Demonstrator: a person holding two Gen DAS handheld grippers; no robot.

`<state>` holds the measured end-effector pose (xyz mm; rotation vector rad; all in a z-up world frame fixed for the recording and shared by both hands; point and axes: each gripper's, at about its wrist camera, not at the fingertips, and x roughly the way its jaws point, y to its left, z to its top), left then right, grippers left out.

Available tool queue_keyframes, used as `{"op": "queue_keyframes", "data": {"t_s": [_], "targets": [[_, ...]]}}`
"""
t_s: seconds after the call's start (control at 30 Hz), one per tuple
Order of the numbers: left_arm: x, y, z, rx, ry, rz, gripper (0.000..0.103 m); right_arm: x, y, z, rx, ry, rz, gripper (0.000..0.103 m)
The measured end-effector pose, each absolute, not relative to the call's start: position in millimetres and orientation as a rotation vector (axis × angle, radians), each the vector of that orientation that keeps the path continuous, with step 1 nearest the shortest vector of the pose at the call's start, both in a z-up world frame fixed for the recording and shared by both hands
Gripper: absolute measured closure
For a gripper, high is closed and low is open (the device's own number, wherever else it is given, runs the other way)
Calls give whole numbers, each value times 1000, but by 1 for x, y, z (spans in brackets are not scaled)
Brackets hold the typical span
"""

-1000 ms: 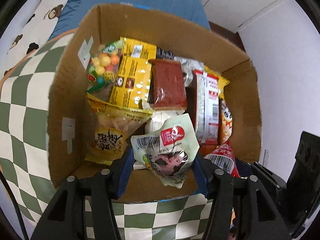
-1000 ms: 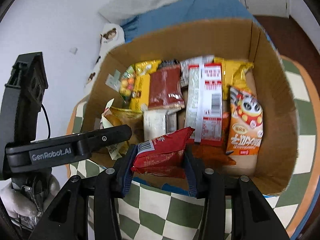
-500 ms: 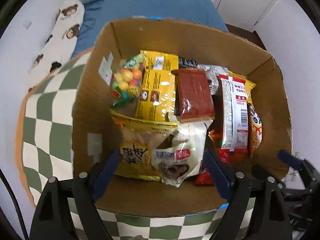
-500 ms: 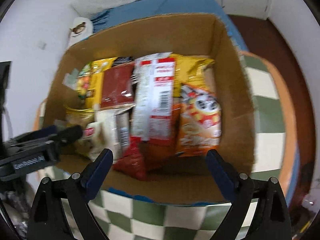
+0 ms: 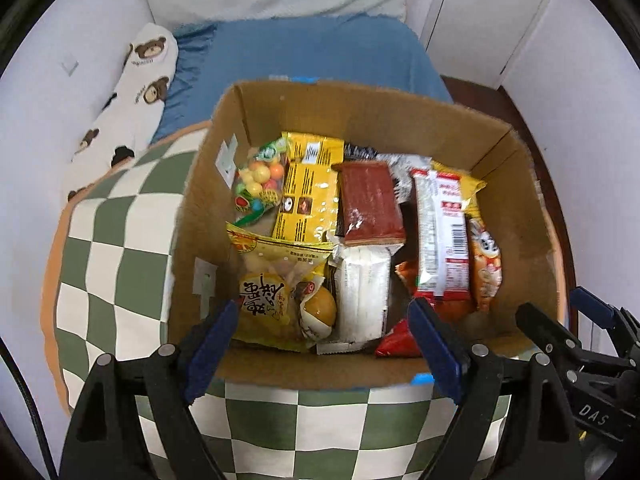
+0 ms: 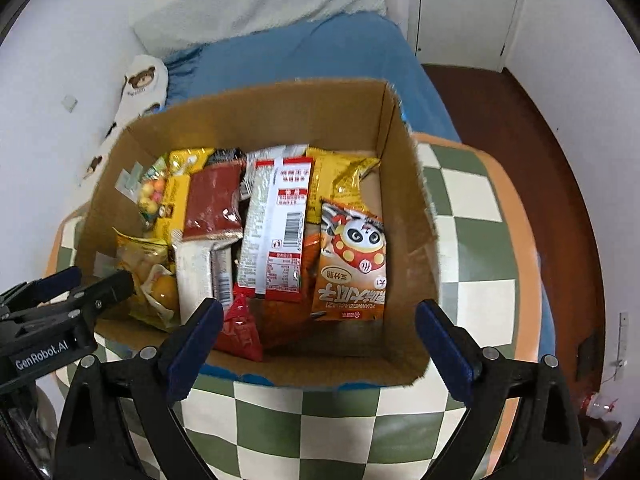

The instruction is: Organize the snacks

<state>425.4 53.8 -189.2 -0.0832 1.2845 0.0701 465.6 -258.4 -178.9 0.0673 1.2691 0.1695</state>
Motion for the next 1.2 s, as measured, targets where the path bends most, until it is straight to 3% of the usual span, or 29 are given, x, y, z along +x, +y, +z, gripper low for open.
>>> {"op": "queue_keyframes", "data": {"t_s": [0.7,1.2], "targets": [[274,48,-59,-97,972,84,16,303,-287,-15,67,918,160,1],[208,37,-13,-20,870,113,16,235,-285,39,60,833,184,0]]}}
